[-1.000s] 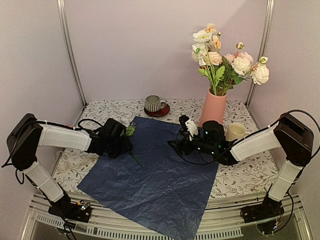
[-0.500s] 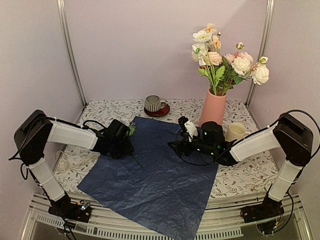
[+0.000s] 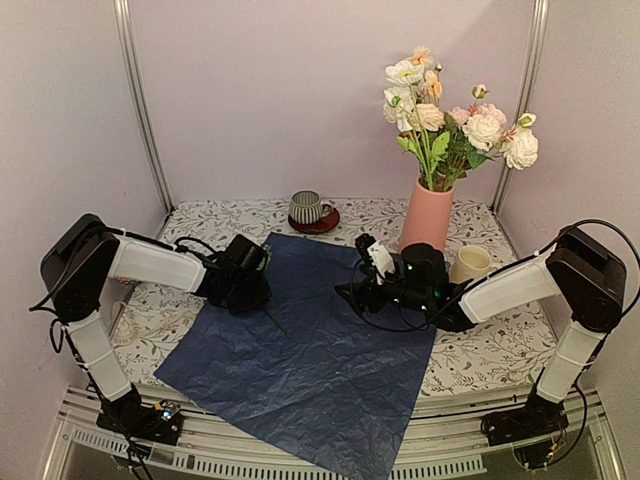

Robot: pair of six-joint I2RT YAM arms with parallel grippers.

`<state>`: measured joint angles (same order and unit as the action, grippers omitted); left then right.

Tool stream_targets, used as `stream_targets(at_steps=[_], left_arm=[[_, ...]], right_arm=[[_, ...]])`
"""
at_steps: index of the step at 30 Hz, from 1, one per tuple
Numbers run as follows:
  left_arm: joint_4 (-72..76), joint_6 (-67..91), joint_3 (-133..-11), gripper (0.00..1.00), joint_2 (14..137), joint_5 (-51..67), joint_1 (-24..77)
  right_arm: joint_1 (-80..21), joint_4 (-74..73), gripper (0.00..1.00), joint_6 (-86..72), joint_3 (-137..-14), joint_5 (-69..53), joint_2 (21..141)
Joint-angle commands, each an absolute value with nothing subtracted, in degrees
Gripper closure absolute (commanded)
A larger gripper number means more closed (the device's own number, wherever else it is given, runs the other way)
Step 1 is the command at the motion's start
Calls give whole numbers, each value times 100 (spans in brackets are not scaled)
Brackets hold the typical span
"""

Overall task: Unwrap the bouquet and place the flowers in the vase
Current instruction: Pick up the fake flower from the flattened wrapping paper.

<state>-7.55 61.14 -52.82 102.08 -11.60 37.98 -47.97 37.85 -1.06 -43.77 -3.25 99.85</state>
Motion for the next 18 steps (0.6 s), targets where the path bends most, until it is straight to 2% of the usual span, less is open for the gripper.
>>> stream_targets(at_steps=[1, 7, 18], left_arm=[[-998, 6214, -5517, 79, 10336, -1410, 3853], [-1352, 6194, -5643, 100, 10161, -1778, 3968], [-1773, 5822, -5623, 100, 9019, -2479, 4282]], right_arm=[[-4841, 3779, 14, -62, -4536, -203, 10115], [-4852, 3762, 14, -62, -4555, -168, 10130], [-4870, 3727, 14, -62, -4603, -158, 10178]])
